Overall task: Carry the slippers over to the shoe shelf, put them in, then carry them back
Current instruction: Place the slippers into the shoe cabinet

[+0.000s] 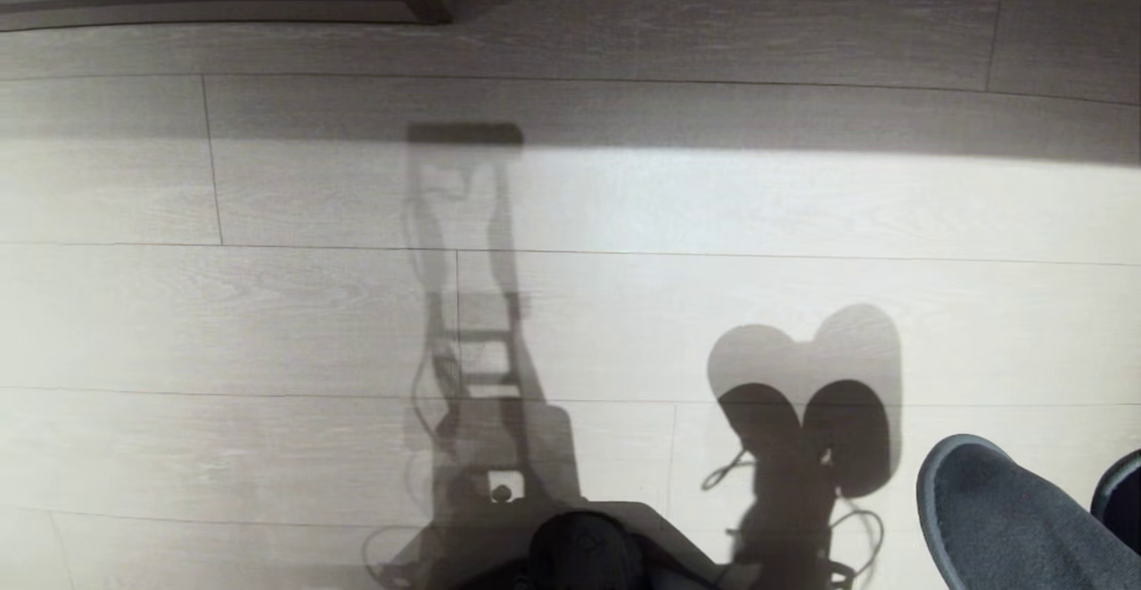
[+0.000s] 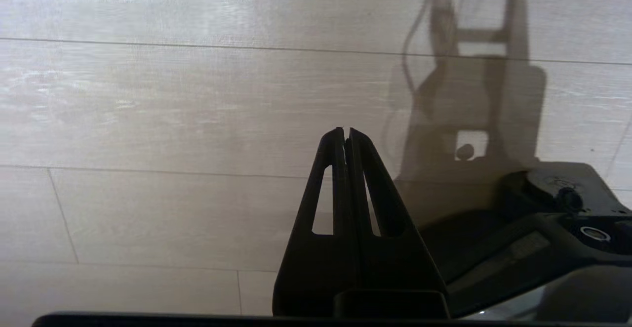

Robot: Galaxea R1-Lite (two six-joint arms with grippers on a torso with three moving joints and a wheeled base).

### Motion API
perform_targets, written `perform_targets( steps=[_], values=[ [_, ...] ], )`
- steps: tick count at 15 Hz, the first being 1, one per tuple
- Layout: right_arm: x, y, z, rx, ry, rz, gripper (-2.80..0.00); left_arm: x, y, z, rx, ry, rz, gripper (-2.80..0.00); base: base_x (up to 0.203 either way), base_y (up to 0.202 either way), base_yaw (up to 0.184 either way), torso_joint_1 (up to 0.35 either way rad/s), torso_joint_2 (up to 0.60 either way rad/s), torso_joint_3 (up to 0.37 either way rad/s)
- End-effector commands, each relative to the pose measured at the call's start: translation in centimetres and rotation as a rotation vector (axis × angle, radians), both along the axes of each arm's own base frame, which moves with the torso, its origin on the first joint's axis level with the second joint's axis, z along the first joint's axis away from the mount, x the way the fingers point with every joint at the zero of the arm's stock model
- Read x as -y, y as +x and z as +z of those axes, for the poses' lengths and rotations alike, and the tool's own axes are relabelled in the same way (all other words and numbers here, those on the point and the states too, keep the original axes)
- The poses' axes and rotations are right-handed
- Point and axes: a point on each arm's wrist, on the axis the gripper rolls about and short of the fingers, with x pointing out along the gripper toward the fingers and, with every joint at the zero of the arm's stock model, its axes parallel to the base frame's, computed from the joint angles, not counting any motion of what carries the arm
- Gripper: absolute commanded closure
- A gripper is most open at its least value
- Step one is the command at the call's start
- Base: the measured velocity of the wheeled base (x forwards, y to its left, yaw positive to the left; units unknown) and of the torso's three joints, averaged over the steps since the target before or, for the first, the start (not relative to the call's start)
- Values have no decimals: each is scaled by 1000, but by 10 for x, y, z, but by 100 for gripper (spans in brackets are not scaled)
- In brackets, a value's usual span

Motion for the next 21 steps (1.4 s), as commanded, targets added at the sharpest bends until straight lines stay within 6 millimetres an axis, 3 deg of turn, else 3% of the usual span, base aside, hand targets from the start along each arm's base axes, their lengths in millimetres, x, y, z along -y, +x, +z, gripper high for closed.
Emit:
perform_targets(
  steps=[1,21],
  values=[
    [0,0,-12,-2,-1,-1,0,0,0,0,0,0,0,0,2,158,-3,4,2,-1],
    [0,0,-12,-2,-1,-1,0,0,0,0,0,0,0,0,0,196,-2,3,3,3]
  ],
)
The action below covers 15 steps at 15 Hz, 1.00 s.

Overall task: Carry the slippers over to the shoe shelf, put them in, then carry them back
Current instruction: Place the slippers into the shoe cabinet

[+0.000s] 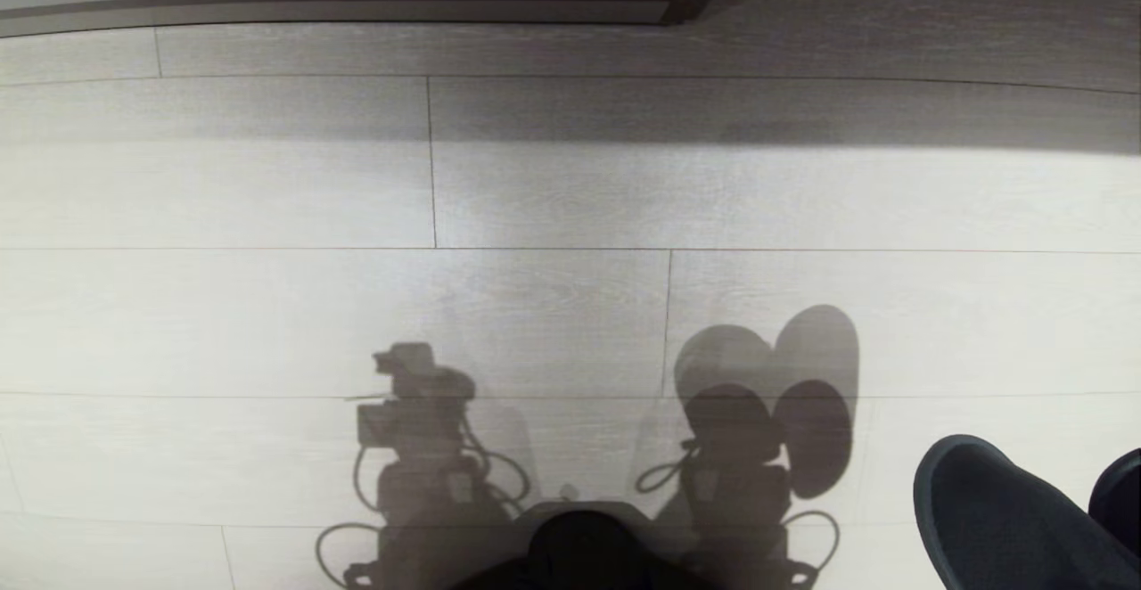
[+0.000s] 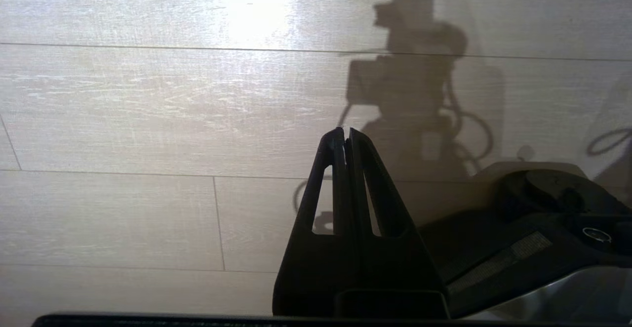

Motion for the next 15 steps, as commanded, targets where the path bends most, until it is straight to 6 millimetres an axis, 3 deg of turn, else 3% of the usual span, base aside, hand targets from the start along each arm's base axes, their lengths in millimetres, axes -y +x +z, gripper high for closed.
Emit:
perform_targets(
  steps=[1,15],
  values=[
    [0,0,-12,-1,0,1,0,0,0,0,1,0,0,0,0,195,0,-2,2,2],
    [0,0,-12,-1,0,1,0,0,0,0,1,0,1,0,0,195,-2,1,2,4]
  ],
)
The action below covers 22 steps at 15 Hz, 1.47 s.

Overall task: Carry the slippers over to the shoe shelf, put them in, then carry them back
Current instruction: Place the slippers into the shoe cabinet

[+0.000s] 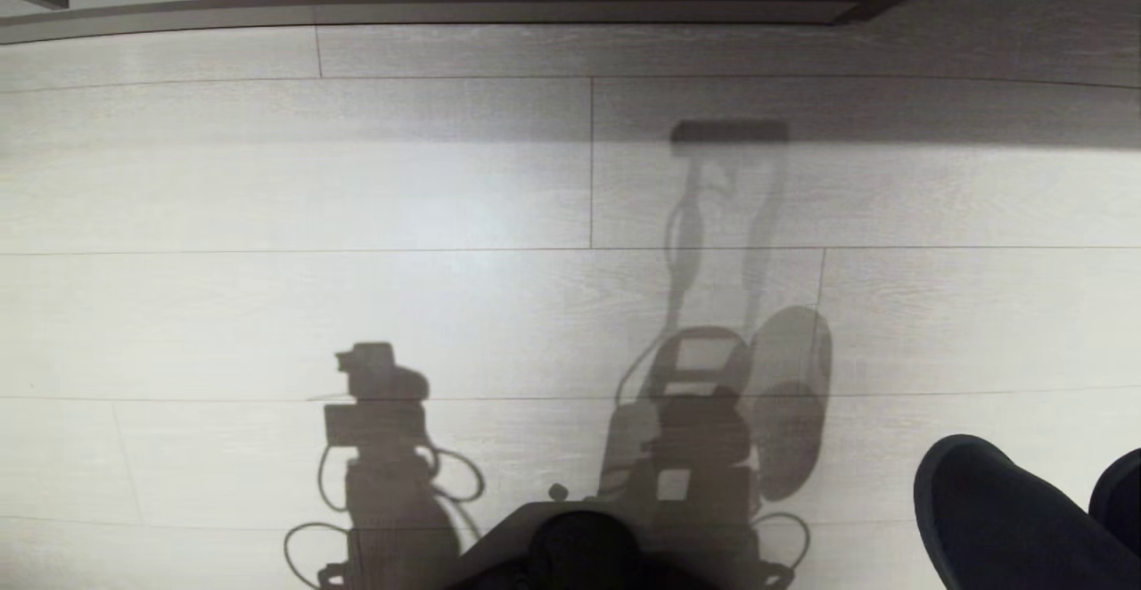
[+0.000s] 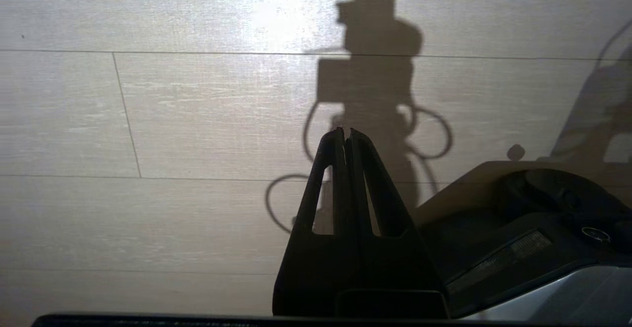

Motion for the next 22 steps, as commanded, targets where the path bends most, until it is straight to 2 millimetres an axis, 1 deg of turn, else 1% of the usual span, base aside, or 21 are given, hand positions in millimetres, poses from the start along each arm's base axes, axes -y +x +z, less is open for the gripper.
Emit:
perform_targets(
  steps=[1,18,20,22],
  values=[
    [0,0,-12,-1,0,1,0,0,0,0,0,0,0,0,0,198,-2,2,-1,5],
    [0,0,-12,-1,0,1,0,0,0,0,0,0,0,0,0,194,-3,2,3,3],
    [0,0,-12,-1,0,1,0,0,0,0,0,0,0,0,0,105,-4,2,5,4],
    [0,0,-12,-1,0,1,0,0,0,0,0,0,0,0,0,0,0,0,0,0]
  ],
)
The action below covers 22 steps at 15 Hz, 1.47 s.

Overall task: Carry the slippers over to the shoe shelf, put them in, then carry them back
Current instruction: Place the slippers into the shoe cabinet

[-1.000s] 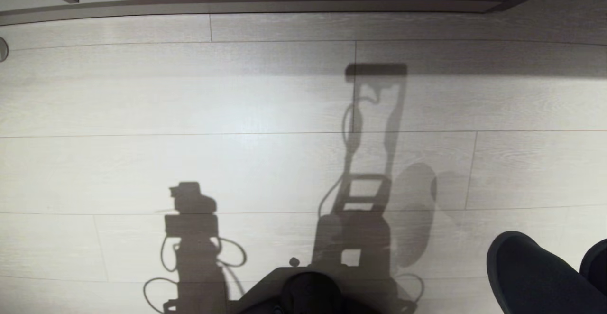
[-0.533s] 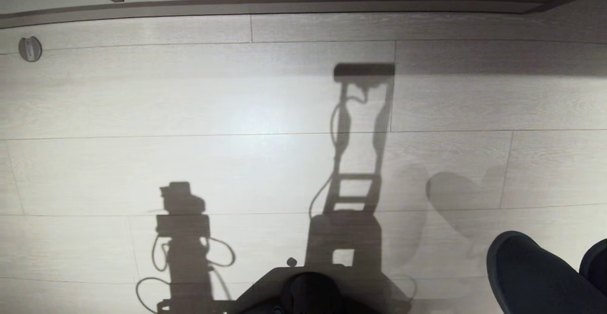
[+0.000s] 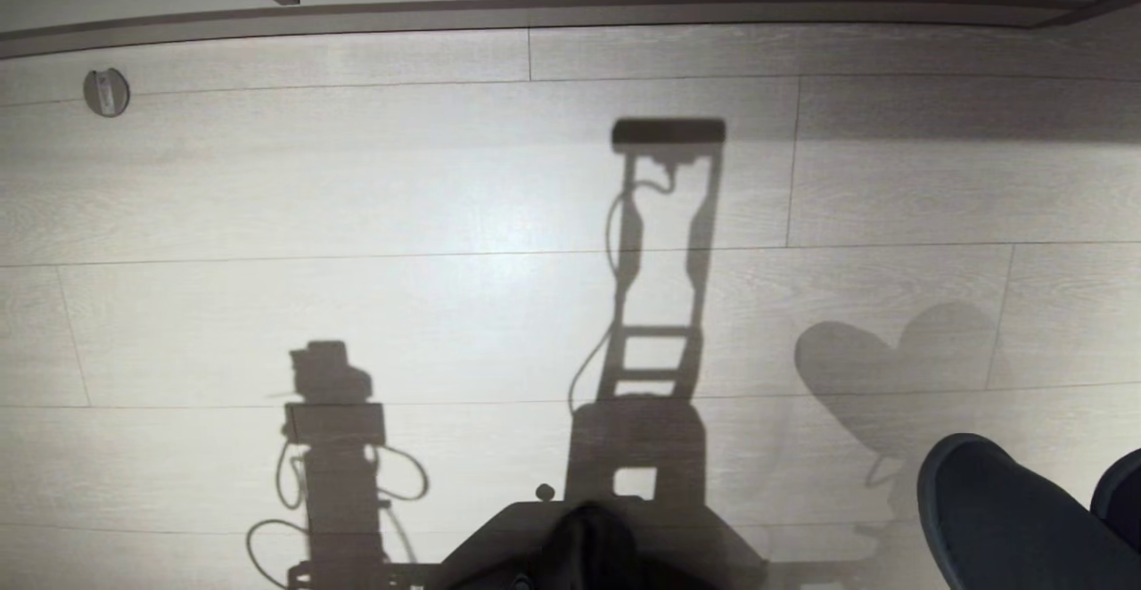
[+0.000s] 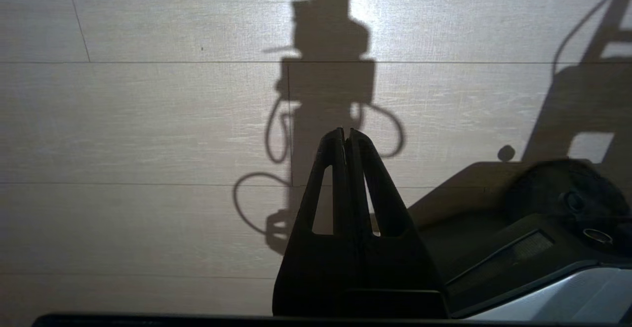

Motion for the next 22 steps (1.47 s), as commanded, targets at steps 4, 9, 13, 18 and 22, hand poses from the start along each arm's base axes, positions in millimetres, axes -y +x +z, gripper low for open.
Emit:
perform_targets(
  steps=[4,9,13,18,22],
  values=[
    [0,0,-12,0,0,0,0,0,0,0,1,0,1,0,0,0,0,0,0,0],
    [0,0,-12,0,0,0,0,0,0,0,1,0,-1,0,0,0,0,0,0,0],
    [0,0,-12,0,0,0,0,0,0,0,1,1,-1,0,0,0,0,0,0,0],
    [0,0,-12,0,0,0,0,0,0,0,1,0,-1,0,180,0,-1,-1,3,3],
    [0,0,-12,0,0,0,0,0,0,0,1,0,-1,0,193,0,0,2,3,2]
  ],
)
